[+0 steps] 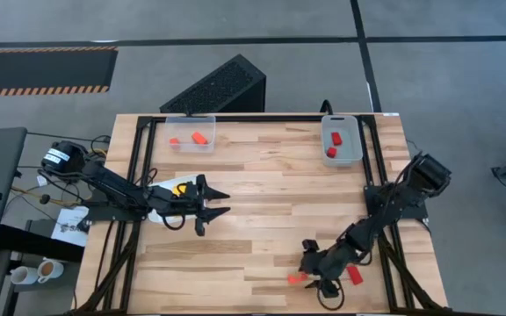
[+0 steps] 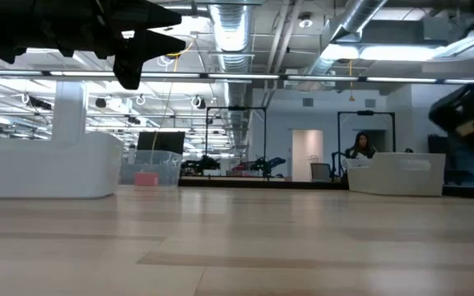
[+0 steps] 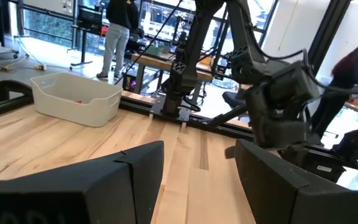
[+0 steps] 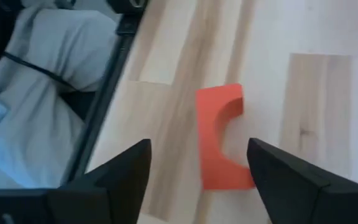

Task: Sort & place blocks by color
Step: Put the orange block into the transparent bin

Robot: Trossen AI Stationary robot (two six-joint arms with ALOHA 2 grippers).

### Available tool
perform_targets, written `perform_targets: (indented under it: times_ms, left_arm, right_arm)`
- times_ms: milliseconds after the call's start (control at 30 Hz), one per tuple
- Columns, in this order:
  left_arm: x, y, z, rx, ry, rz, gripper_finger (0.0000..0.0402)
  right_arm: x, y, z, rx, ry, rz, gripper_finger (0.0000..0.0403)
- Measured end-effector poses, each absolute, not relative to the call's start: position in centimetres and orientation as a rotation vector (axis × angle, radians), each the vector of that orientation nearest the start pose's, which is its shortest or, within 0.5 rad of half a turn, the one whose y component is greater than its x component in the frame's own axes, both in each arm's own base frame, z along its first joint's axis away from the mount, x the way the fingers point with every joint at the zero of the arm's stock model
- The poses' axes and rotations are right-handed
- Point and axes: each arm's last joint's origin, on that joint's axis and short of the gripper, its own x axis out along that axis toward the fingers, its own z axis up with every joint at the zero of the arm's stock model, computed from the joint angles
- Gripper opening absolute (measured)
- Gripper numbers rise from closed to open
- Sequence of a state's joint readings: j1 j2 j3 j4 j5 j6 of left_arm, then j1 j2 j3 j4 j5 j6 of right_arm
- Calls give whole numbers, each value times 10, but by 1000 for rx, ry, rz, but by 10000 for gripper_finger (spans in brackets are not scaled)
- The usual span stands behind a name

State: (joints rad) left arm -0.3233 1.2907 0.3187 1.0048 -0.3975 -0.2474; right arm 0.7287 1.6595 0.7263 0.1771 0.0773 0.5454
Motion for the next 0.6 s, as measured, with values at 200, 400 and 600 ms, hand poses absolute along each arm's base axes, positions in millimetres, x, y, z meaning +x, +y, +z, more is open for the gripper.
perform_targets:
  times_ms: [200, 400, 600]
  left_arm:
    - [221, -63, 191, -268, -34, 51, 184]
    - [221, -63, 191, -260, -34, 56, 184]
    - [221, -62, 191, -258, -29, 60, 184]
  right_arm:
    - [238, 200, 113, 172, 917, 348, 313]
    - [238, 197, 103, 146, 968, 323, 294]
    - [234, 191, 117, 114, 960, 298, 200]
